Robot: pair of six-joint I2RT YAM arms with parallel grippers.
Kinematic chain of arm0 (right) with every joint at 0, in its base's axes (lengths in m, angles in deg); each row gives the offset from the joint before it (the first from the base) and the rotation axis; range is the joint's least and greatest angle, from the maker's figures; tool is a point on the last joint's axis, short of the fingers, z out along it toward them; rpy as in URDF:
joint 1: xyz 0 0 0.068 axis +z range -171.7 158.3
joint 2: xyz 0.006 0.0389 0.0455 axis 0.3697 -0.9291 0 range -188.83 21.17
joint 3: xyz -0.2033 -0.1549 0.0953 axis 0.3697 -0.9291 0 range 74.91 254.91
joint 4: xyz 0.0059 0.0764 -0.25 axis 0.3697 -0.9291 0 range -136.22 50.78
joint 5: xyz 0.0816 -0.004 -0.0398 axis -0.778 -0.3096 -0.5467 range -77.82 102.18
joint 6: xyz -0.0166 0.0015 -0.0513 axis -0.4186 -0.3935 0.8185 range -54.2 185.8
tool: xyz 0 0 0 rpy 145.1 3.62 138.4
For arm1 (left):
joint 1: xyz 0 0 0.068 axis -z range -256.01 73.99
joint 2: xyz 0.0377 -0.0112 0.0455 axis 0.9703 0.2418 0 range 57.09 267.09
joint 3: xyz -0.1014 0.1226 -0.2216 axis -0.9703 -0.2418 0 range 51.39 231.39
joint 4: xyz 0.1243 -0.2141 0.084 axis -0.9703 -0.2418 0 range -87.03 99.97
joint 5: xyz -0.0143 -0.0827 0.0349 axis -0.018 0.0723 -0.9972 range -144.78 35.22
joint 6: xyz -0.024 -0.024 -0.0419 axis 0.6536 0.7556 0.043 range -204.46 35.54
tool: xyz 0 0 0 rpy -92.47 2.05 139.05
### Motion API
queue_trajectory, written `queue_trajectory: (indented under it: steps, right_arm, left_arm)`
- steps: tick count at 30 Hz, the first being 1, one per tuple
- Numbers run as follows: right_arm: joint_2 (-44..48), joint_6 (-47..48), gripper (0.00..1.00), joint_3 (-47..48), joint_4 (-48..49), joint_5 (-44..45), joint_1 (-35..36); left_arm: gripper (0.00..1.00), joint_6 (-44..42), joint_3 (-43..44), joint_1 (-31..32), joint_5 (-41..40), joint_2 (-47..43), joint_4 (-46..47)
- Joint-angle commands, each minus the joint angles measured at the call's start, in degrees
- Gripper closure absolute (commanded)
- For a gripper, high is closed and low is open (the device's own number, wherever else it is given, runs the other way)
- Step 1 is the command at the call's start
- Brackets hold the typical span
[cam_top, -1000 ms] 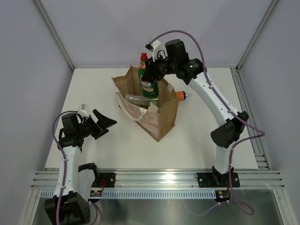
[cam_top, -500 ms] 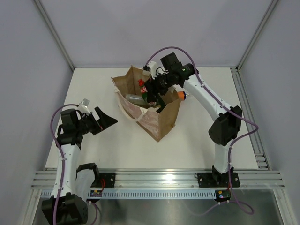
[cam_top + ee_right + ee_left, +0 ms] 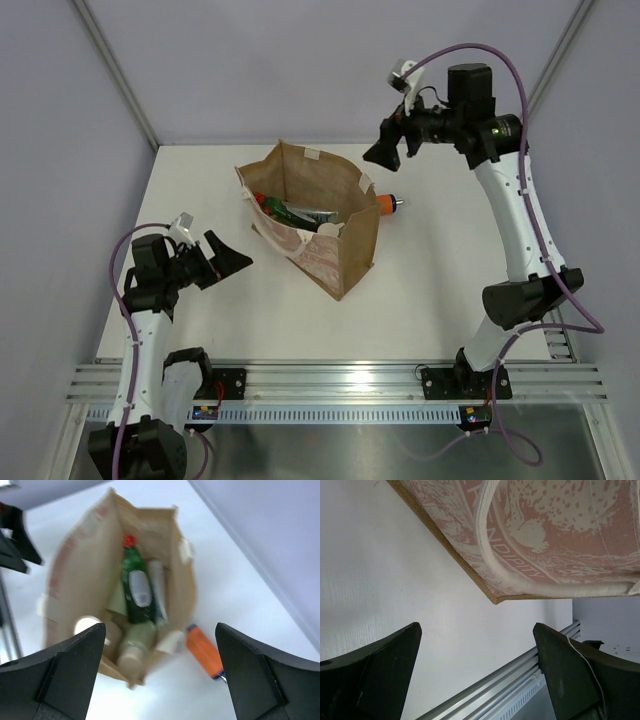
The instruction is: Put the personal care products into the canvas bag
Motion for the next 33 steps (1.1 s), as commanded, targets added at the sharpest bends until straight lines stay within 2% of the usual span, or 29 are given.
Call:
queue_trajectory:
  steps: [1,2,5,8,11,14,18,22,27,33]
  right_arm:
    - [-0.71,8.91,0.0,-5.75,3.37,-5.61,-5.79]
    - [-1.58,17.82,0.01,-6.12,-0.47,-5.0,-7.37]
    - [-6.24,31.74,0.0,-5.42,-8.75,0.6,-9.13]
    - [-10.98,38.54,0.01,-3.93,-12.1,4.57,-10.54]
    - [-15.12,43.73,0.01,-3.84,-11.41,7.47,-12.04]
    - [-21.0,46.73,0.0,-1.65,-12.28,9.94,-12.31]
    - [-27.16,47.88,0.01,1.52,-13.69,9.07,-11.96]
    - [-32.43,48.5,0.01,1.97,-15.53,11.87,-8.72]
    - [-33.58,46.57,0.01,-2.43,-9.75,16.09,-5.28]
    - [-37.36,44.37,0.01,0.56,-7.63,20.66,-2.99]
  left_arm:
    - [0.01,-0.75,-0.2,0.44,0.31,-0.88,2.25]
    - [0.01,-0.75,-0.2,0.44,0.57,-0.79,2.25]
    - [0.01,-0.66,-0.29,0.7,0.75,-0.97,2.33]
    - [0.01,-0.57,-0.46,0.79,0.93,-1.23,2.6]
    - [0.01,-0.4,-0.55,0.79,0.93,-1.06,2.95]
    - [0.01,-0.22,-0.73,0.88,1.19,-0.62,3.3]
    - [0.01,-0.13,-0.73,1.05,0.93,-0.18,3.04]
    - [0.01,-0.31,-0.64,1.4,0.49,0.18,2.86]
    - [0.01,-0.39,-0.55,1.58,0.4,0.26,2.77]
    - [0.01,-0.4,-0.55,2.2,0.22,0.26,2.51]
